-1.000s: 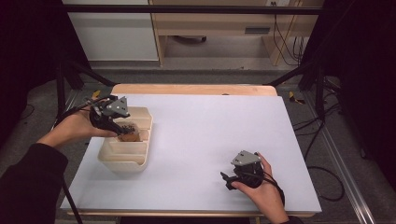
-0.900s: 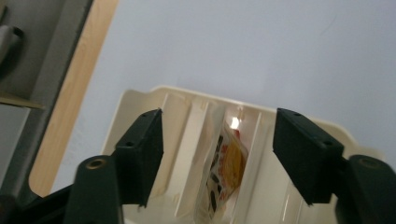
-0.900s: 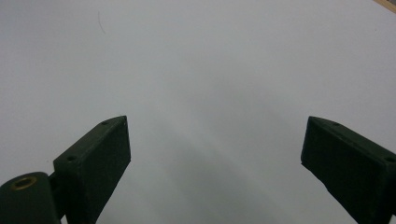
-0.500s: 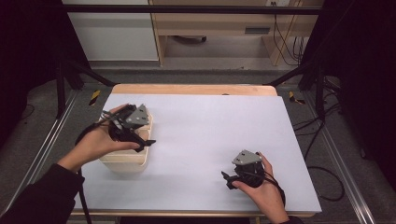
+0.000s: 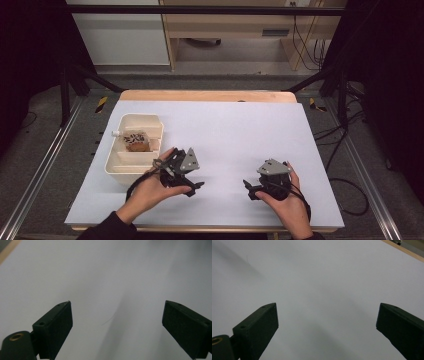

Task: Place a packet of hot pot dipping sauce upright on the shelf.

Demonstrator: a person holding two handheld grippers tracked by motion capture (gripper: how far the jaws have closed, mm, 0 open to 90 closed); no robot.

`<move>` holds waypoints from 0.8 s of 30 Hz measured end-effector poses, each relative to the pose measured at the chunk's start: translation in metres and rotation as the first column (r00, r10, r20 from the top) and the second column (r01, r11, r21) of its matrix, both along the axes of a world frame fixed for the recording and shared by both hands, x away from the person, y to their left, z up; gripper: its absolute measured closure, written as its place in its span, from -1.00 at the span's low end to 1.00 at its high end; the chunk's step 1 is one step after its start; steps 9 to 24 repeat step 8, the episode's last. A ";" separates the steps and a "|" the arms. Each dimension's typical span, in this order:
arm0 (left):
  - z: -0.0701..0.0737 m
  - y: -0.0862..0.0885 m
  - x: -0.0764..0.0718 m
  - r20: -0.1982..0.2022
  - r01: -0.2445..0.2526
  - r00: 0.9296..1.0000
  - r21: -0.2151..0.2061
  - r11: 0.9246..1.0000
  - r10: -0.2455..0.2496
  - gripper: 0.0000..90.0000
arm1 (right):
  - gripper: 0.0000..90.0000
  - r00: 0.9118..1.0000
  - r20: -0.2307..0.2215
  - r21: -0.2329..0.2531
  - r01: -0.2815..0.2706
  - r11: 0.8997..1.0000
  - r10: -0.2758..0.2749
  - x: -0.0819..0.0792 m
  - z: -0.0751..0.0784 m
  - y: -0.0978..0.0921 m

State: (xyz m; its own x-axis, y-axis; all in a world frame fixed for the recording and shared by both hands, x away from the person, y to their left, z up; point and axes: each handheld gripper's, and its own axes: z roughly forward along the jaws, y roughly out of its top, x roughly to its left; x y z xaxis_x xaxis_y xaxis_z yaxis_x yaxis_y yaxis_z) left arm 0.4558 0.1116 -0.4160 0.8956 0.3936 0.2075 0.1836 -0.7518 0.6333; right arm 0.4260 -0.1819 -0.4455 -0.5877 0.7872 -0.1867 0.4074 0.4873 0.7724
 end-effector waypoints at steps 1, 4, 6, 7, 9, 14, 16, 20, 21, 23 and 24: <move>-0.008 -0.002 -0.001 -0.013 -0.007 1.000 -0.021 1.000 0.007 -0.79 | -0.90 1.000 -0.003 -0.004 -0.003 1.000 0.003 -0.001 0.000 0.000; -0.025 -0.005 -0.004 -0.012 -0.026 1.000 -0.045 0.999 0.025 -0.81 | -0.90 1.000 -0.008 0.001 -0.005 1.000 0.005 -0.003 -0.002 -0.001; -0.034 -0.005 -0.007 -0.016 -0.055 0.998 -0.076 0.996 0.054 -0.81 | -0.90 1.000 -0.007 -0.003 -0.006 1.000 0.006 -0.003 -0.003 -0.001; -0.034 -0.005 -0.007 -0.016 -0.055 0.998 -0.076 0.996 0.054 -0.82 | -0.90 1.000 -0.007 -0.003 -0.006 1.000 0.006 -0.003 -0.003 -0.001; -0.036 -0.005 -0.009 -0.019 -0.036 0.999 -0.067 0.997 0.035 -0.82 | -0.90 1.000 -0.007 -0.001 -0.007 1.000 0.007 -0.002 -0.003 0.000; -0.036 -0.005 -0.009 -0.019 -0.036 0.999 -0.067 0.997 0.035 -0.82 | -0.90 1.000 -0.007 -0.001 -0.007 1.000 0.007 -0.002 -0.003 0.000; -0.036 -0.005 -0.009 -0.019 -0.036 0.999 -0.067 0.997 0.035 -0.82 | -0.90 1.000 -0.007 -0.001 -0.007 1.000 0.007 -0.002 -0.003 0.000; -0.036 -0.005 -0.009 -0.019 -0.036 0.999 -0.067 0.997 0.035 -0.82 | -0.90 1.000 -0.007 -0.001 -0.007 1.000 0.007 -0.002 -0.003 0.000; -0.036 -0.005 -0.009 -0.019 -0.036 0.999 -0.067 0.997 0.035 -0.82 | -0.90 1.000 -0.007 -0.001 -0.007 1.000 0.007 -0.002 -0.003 0.000; -0.036 -0.005 -0.009 -0.019 -0.036 0.999 -0.067 0.997 0.035 -0.82 | -0.90 1.000 -0.007 -0.001 -0.007 1.000 0.007 -0.002 -0.003 0.000; -0.036 -0.005 -0.009 -0.019 -0.036 0.999 -0.067 0.997 0.035 -0.82 | -0.90 1.000 -0.007 -0.001 -0.007 1.000 0.007 -0.002 -0.003 0.000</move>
